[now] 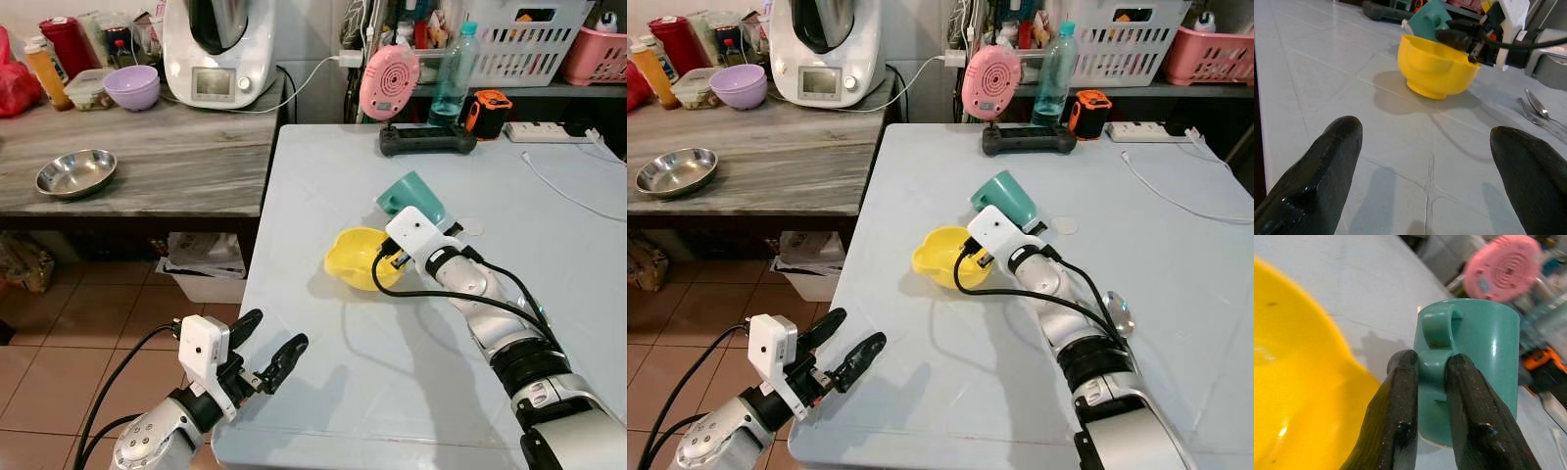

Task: Setting the table

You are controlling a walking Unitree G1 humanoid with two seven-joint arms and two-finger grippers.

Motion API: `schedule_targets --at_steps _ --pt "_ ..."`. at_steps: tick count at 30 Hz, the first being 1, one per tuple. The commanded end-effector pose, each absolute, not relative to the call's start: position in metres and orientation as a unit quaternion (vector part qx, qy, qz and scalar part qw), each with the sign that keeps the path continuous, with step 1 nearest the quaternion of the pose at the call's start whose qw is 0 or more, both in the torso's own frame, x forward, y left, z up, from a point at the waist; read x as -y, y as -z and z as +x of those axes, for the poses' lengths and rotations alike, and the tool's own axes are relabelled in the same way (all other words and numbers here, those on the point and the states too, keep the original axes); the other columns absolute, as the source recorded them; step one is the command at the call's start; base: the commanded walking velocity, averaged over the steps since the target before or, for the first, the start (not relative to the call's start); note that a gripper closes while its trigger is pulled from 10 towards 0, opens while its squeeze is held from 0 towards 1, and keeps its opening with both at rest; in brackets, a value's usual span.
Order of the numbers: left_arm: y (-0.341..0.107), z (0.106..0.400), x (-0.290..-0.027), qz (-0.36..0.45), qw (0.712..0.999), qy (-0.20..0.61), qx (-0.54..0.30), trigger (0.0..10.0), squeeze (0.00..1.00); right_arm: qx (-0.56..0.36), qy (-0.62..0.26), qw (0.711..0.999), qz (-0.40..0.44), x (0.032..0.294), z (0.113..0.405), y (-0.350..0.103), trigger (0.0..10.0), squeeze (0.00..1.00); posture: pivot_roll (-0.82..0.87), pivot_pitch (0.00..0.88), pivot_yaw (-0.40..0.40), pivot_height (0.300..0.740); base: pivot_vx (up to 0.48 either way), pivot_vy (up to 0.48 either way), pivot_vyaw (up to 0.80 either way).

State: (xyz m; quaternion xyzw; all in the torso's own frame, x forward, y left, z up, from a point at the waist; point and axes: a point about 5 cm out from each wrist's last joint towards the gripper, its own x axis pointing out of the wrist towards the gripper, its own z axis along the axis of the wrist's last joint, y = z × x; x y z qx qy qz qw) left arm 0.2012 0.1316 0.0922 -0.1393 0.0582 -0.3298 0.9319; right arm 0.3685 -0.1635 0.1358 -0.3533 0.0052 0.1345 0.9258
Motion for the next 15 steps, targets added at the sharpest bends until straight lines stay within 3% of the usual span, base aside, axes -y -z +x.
schedule_targets --at_steps 1,8,15 --pt "-0.091 0.200 -0.135 -0.132 0.933 0.328 -0.061 10.0 0.00 0.013 -0.104 0.933 -0.343 0.171 0.369 -0.145 0.0 0.00 -0.08 0.043 0.053 0.740 0.000 0.000 0.00" --pt "-0.090 0.205 -0.136 -0.126 0.934 0.330 -0.059 10.0 0.00 0.081 0.002 0.958 -0.276 0.196 0.355 -0.162 0.0 0.00 -0.11 0.040 0.074 0.740 0.000 0.000 0.00" --pt "-0.094 0.217 -0.135 -0.112 0.932 0.341 -0.051 10.0 0.00 0.121 0.024 0.972 -0.200 0.190 0.327 -0.158 0.0 0.00 -0.15 0.032 0.118 0.740 0.000 0.000 0.00"
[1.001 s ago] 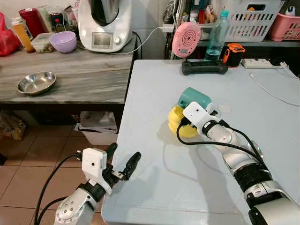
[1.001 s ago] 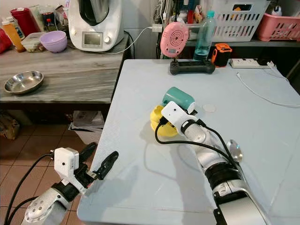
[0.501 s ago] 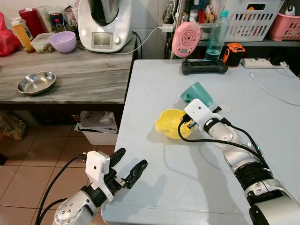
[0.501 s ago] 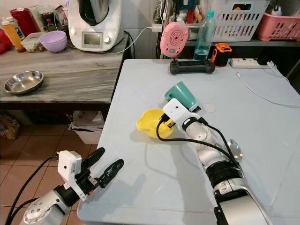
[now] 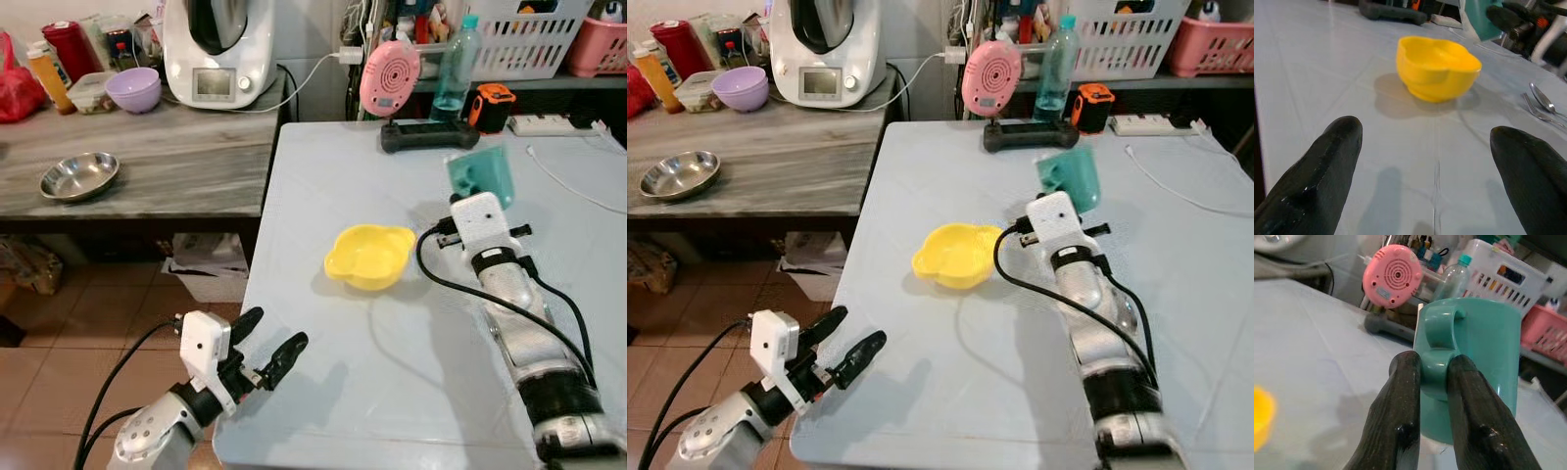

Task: Setting the table

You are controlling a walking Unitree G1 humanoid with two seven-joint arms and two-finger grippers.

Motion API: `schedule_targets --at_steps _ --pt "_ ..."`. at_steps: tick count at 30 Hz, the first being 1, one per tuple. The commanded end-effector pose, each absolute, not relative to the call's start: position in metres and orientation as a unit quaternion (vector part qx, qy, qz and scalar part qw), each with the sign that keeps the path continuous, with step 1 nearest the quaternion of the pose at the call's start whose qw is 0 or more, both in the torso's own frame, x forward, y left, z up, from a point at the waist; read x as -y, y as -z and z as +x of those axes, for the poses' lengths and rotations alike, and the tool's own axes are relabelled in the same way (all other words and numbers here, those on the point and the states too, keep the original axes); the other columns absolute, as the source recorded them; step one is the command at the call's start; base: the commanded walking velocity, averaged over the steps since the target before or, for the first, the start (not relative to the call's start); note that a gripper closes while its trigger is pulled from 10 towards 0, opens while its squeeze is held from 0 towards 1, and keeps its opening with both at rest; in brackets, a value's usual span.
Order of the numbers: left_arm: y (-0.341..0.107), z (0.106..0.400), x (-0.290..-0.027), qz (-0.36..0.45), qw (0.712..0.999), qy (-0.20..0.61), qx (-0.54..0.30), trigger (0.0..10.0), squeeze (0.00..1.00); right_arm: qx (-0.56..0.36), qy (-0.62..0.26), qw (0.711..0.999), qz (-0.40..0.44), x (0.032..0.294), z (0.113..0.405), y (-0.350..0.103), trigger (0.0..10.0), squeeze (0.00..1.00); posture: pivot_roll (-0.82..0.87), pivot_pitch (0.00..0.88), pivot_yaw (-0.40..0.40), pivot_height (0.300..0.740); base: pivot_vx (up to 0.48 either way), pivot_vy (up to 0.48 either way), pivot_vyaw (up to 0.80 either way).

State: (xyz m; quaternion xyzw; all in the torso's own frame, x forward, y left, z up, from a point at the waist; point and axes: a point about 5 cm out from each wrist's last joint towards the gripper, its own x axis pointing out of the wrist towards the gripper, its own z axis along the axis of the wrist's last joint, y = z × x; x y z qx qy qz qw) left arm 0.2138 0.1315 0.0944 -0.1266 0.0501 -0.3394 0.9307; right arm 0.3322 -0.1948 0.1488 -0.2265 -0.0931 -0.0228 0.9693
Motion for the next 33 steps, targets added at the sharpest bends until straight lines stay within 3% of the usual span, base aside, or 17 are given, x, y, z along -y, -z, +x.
schedule_targets --at_steps 1,8,20,22,23,24,25,26,27,28,29,31,33 --pt "-0.094 0.218 -0.135 -0.110 0.932 0.342 -0.050 10.0 0.00 0.121 0.020 0.974 -0.190 0.188 0.324 -0.157 0.0 0.00 -0.15 0.032 0.118 0.740 0.000 0.000 0.00" --pt "-0.096 0.230 -0.136 -0.101 0.933 0.344 -0.042 10.0 0.00 0.096 -0.023 0.986 -0.131 0.175 0.301 -0.138 0.0 0.00 -0.17 0.028 0.139 0.740 0.000 0.000 0.00" --pt "-0.098 0.239 -0.137 -0.101 0.936 0.335 -0.027 10.0 0.00 0.085 -0.044 0.983 -0.158 0.173 0.285 -0.126 0.0 0.00 -0.18 0.017 0.144 0.740 0.000 0.000 0.00" --pt "-0.098 0.239 -0.137 -0.101 0.937 0.335 -0.026 10.0 0.00 0.083 -0.045 0.983 -0.159 0.173 0.285 -0.125 0.5 0.00 -0.18 0.017 0.144 0.740 0.000 0.000 0.00" --pt "-0.099 0.239 -0.137 -0.102 0.937 0.334 -0.024 10.0 0.00 0.081 -0.047 0.982 -0.167 0.172 0.283 -0.123 8.5 0.00 -0.18 0.015 0.140 0.740 0.000 0.000 0.00" --pt "-0.100 0.240 -0.136 -0.103 0.937 0.333 -0.023 10.0 0.00 0.080 -0.052 0.980 -0.173 0.171 0.281 -0.121 10.0 0.00 -0.18 0.014 0.140 0.740 0.000 0.000 0.00" --pt "-0.101 0.240 -0.136 -0.103 0.937 0.332 -0.022 10.0 0.00 0.080 -0.053 0.980 -0.174 0.171 0.281 -0.121 10.0 0.00 -0.18 0.014 0.139 0.740 0.000 0.000 0.00" --pt "-0.101 0.240 -0.136 -0.103 0.937 0.332 -0.021 10.0 0.00 0.080 -0.053 0.980 -0.176 0.171 0.280 -0.120 10.0 0.21 -0.18 0.014 0.139 0.740 0.000 0.000 0.00" --pt "-0.102 0.240 -0.136 -0.103 0.938 0.330 -0.019 10.0 0.00 0.078 -0.054 0.979 -0.180 0.171 0.279 -0.118 10.0 0.55 -0.18 0.013 0.139 0.740 0.000 0.000 0.00" --pt "-0.102 0.240 -0.136 -0.103 0.938 0.330 -0.019 10.0 0.00 0.078 -0.053 0.978 -0.184 0.171 0.279 -0.118 10.0 0.55 -0.17 0.012 0.139 0.740 0.000 0.000 0.00" --pt "-0.103 0.240 -0.135 -0.103 0.938 0.329 -0.018 10.0 0.00 0.078 -0.054 0.977 -0.189 0.170 0.278 -0.116 10.0 0.89 -0.17 0.013 0.139 0.740 0.000 0.000 0.00" --pt "-0.103 0.240 -0.135 -0.103 0.938 0.329 -0.018 10.0 0.00 0.076 -0.056 0.977 -0.190 0.170 0.276 -0.114 10.0 1.00 -0.17 0.013 0.140 0.740 0.000 0.000 0.00" --pt "-0.105 0.239 -0.135 -0.102 0.939 0.329 -0.016 10.0 0.00 0.073 -0.056 0.977 -0.193 0.171 0.275 -0.112 10.0 1.00 -0.17 0.015 0.141 0.740 0.000 0.000 0.00"
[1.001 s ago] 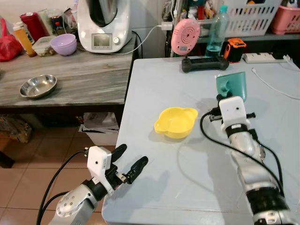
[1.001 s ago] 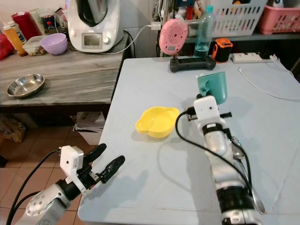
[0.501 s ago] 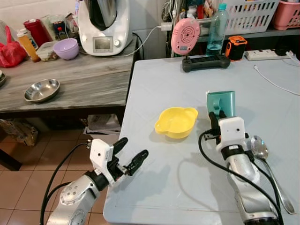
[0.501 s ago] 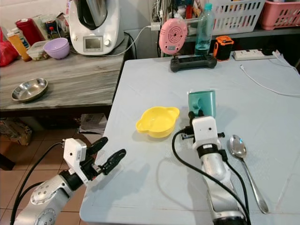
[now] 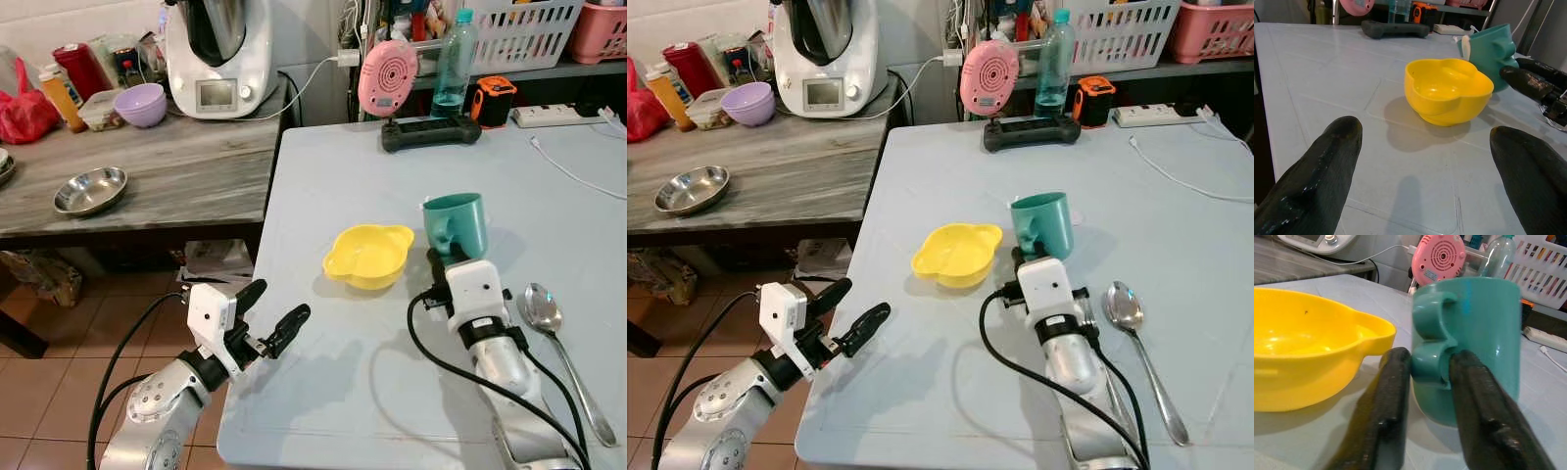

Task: Setting the table

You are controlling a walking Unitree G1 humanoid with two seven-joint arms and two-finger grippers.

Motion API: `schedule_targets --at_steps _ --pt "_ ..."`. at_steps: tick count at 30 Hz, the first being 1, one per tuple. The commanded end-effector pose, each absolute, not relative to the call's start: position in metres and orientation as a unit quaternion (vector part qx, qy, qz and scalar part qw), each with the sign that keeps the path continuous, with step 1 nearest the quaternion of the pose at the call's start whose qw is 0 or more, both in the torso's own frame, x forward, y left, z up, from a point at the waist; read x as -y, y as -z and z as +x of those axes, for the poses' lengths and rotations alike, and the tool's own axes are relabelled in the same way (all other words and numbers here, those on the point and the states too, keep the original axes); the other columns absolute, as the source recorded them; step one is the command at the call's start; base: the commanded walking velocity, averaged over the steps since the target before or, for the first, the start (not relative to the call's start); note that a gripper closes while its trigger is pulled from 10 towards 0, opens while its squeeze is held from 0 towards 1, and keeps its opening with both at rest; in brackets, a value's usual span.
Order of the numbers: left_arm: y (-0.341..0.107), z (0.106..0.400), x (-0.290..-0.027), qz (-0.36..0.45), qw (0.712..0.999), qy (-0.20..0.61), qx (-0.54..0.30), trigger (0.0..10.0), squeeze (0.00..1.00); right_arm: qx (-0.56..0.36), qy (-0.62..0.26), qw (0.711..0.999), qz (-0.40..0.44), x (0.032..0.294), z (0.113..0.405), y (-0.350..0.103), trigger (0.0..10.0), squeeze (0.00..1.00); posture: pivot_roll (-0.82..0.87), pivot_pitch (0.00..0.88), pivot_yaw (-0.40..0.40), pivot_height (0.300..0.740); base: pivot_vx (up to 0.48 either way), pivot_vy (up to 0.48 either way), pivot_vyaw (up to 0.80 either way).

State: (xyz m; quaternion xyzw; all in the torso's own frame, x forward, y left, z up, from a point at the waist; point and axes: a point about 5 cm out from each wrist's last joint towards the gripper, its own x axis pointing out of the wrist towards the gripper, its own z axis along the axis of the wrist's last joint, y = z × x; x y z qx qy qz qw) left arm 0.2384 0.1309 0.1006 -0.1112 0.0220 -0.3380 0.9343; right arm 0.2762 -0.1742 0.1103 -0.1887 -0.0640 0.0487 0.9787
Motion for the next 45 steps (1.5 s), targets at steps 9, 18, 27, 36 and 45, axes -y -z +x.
schedule_targets --at_steps 9,18,27,36,45 --pt "-0.107 0.238 -0.135 -0.100 0.939 0.328 -0.014 10.0 0.00 0.069 -0.055 0.976 -0.202 0.171 0.273 -0.108 10.0 1.00 -0.17 0.016 0.141 0.740 0.000 0.000 0.00" --pt "-0.106 0.238 -0.135 -0.103 0.940 0.326 -0.015 10.0 0.00 0.061 -0.057 0.975 -0.208 0.173 0.272 -0.105 10.0 1.00 -0.17 0.017 0.137 0.740 0.000 0.000 0.00" --pt "-0.102 0.237 -0.134 -0.099 0.940 0.325 -0.018 10.0 0.00 0.076 -0.095 0.972 -0.202 0.166 0.287 -0.123 10.0 1.00 -0.17 0.012 0.126 0.740 0.000 0.000 0.00" --pt "-0.102 0.236 -0.132 -0.101 0.942 0.320 -0.016 10.0 0.00 0.097 -0.140 0.963 -0.207 0.148 0.315 -0.162 10.0 1.00 -0.16 0.017 0.105 0.740 0.000 0.000 0.00" --pt "-0.098 0.234 -0.129 -0.105 0.943 0.315 -0.022 10.0 0.00 0.037 -0.204 0.945 -0.252 0.109 0.353 -0.174 10.0 0.95 -0.15 0.022 0.082 0.740 0.000 0.000 0.00"
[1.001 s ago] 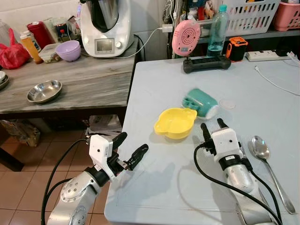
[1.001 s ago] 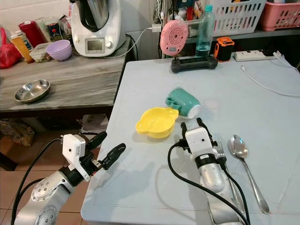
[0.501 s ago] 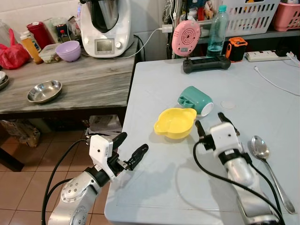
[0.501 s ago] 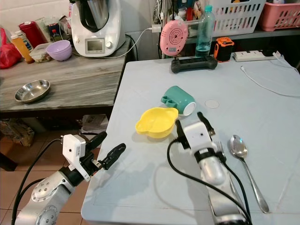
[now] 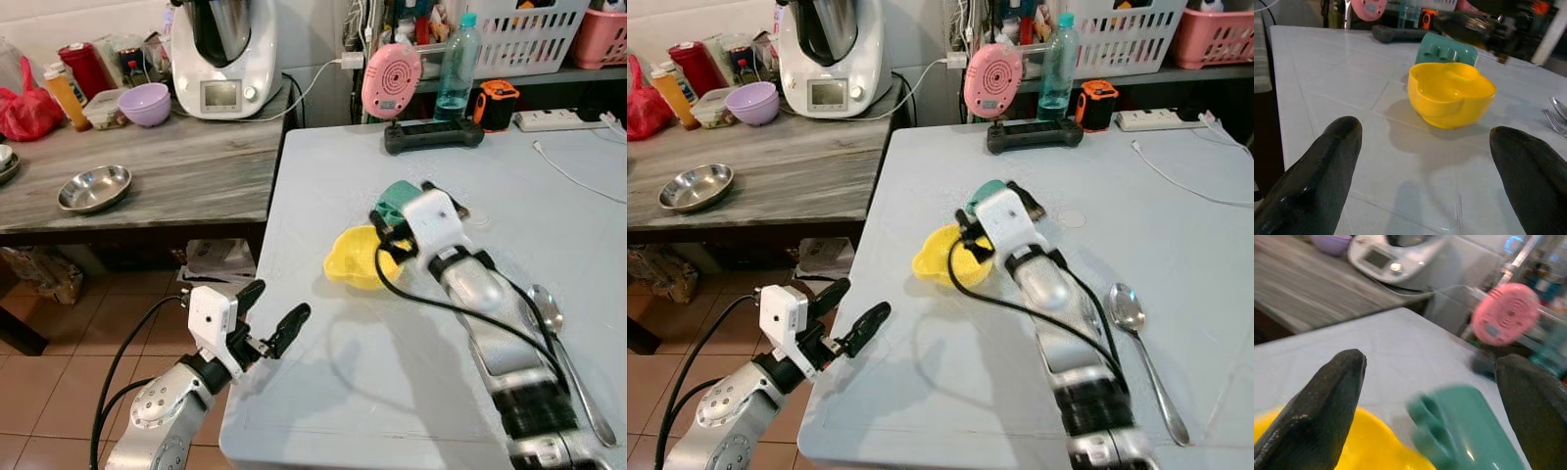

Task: Setting the table

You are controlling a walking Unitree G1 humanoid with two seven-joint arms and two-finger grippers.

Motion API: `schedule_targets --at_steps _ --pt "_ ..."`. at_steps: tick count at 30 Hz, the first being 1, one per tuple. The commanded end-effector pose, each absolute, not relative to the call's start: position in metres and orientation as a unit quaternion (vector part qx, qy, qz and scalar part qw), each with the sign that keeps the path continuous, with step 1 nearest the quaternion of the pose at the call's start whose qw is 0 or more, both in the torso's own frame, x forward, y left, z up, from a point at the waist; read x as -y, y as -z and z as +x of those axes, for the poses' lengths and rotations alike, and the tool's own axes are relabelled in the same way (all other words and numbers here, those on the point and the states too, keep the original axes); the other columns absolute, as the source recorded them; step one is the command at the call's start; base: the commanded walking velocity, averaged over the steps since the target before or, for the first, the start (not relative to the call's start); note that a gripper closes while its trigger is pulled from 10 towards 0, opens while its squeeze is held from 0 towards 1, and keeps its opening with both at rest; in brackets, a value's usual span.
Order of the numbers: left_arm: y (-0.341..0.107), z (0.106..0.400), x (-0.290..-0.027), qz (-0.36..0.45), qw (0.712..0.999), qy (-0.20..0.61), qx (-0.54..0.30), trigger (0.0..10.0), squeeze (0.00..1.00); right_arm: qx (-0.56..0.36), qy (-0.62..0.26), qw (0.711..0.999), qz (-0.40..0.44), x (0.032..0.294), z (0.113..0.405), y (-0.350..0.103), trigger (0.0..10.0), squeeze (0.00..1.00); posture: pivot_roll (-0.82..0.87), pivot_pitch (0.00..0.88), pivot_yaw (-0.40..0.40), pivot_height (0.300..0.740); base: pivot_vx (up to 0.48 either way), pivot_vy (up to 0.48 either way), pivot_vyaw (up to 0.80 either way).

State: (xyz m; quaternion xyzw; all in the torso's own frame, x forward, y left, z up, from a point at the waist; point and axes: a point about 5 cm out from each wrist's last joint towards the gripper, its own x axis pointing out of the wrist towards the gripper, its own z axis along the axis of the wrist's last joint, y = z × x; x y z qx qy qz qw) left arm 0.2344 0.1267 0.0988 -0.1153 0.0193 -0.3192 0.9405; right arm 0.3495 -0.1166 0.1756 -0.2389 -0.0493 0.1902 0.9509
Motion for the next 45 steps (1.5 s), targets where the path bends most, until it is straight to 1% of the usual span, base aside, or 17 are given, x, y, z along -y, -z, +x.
schedule_targets --at_steps 1,2,3,4,5,6,10,11,14,16,20,23,24,25,26,27,45 --pt "-0.097 0.234 -0.128 -0.109 0.942 0.317 -0.024 10.0 0.00 0.033 -0.207 0.942 -0.262 0.106 0.357 -0.175 10.0 0.91 -0.15 0.022 0.082 0.740 0.000 0.000 0.00" --pt "-0.097 0.232 -0.127 -0.122 0.938 0.325 -0.027 10.0 0.00 0.028 -0.205 0.939 -0.274 0.104 0.361 -0.176 10.0 0.68 -0.14 0.024 0.076 0.740 0.000 0.000 0.00" --pt "-0.096 0.232 -0.125 -0.131 0.934 0.330 -0.029 10.0 0.00 0.024 -0.202 0.938 -0.281 0.104 0.363 -0.177 10.0 0.65 -0.14 0.024 0.076 0.740 0.000 0.000 0.00" --pt "-0.097 0.230 -0.124 -0.144 0.930 0.337 -0.029 10.0 0.00 0.012 -0.189 0.938 -0.292 0.105 0.369 -0.176 10.0 0.47 -0.14 0.029 0.067 0.740 0.000 0.000 0.00" --pt "-0.097 0.229 -0.124 -0.148 0.930 0.336 -0.028 10.0 0.00 0.009 -0.184 0.939 -0.292 0.105 0.371 -0.175 10.0 0.47 -0.14 0.029 0.067 0.740 0.000 0.000 0.00" --pt "-0.098 0.228 -0.124 -0.157 0.927 0.339 -0.028 10.0 0.00 0.000 -0.177 0.939 -0.294 0.107 0.373 -0.174 10.0 0.41 -0.13 0.032 0.064 0.740 0.000 0.000 0.00" --pt "-0.099 0.226 -0.124 -0.161 0.921 0.352 -0.031 10.0 0.00 -0.018 -0.160 0.940 -0.300 0.111 0.378 -0.170 10.0 0.35 -0.13 0.034 0.061 0.740 0.000 0.000 0.00" --pt "-0.099 0.225 -0.126 -0.151 0.922 0.356 -0.034 10.0 0.00 -0.036 -0.146 0.942 -0.299 0.114 0.380 -0.165 10.0 0.30 -0.13 0.034 0.060 0.740 0.000 0.000 0.00" --pt "-0.097 0.225 -0.131 -0.142 0.924 0.352 -0.037 10.0 0.00 -0.052 -0.131 0.943 -0.302 0.115 0.383 -0.160 10.0 0.22 -0.12 0.036 0.060 0.740 0.000 0.000 0.00" --pt "-0.096 0.225 -0.132 -0.143 0.924 0.352 -0.038 10.0 0.00 -0.058 -0.127 0.941 -0.307 0.115 0.384 -0.158 10.0 0.21 -0.12 0.037 0.061 0.740 0.000 0.000 0.00" --pt "-0.092 0.222 -0.133 -0.144 0.923 0.354 -0.046 10.0 0.00 -0.077 -0.110 0.940 -0.313 0.121 0.386 -0.150 10.0 0.11 -0.12 0.035 0.060 0.740 0.000 0.000 0.00" --pt "-0.092 0.222 -0.133 -0.143 0.922 0.355 -0.048 10.0 0.00 -0.083 -0.107 0.939 -0.316 0.123 0.386 -0.146 10.0 0.08 -0.12 0.035 0.060 0.740 0.000 0.000 0.00" --pt "-0.091 0.222 -0.133 -0.144 0.922 0.355 -0.049 10.0 0.00 -0.090 -0.104 0.937 -0.320 0.126 0.386 -0.142 5.4 0.04 -0.12 0.030 0.060 0.740 0.000 0.000 0.00" --pt "-0.090 0.222 -0.133 -0.144 0.922 0.355 -0.050 10.0 0.00 -0.093 -0.102 0.936 -0.323 0.127 0.386 -0.141 4.2 0.01 -0.12 0.030 0.060 0.740 0.000 0.000 0.00" --pt "-0.089 0.221 -0.134 -0.144 0.922 0.355 -0.051 10.0 0.00 -0.096 -0.100 0.935 -0.326 0.128 0.386 -0.139 1.8 0.00 -0.12 0.030 0.059 0.740 0.000 0.000 0.00" --pt "-0.085 0.221 -0.134 -0.144 0.922 0.355 -0.054 10.0 0.00 -0.103 -0.100 0.933 -0.330 0.130 0.386 -0.136 0.0 0.00 -0.12 0.030 0.059 0.740 0.000 0.000 0.00" --pt "-0.070 0.206 -0.136 -0.141 0.923 0.352 -0.065 10.0 0.00 -0.116 -0.109 0.909 -0.385 0.151 0.378 -0.116 0.0 0.00 -0.12 0.036 0.061 0.740 0.000 0.000 0.00"
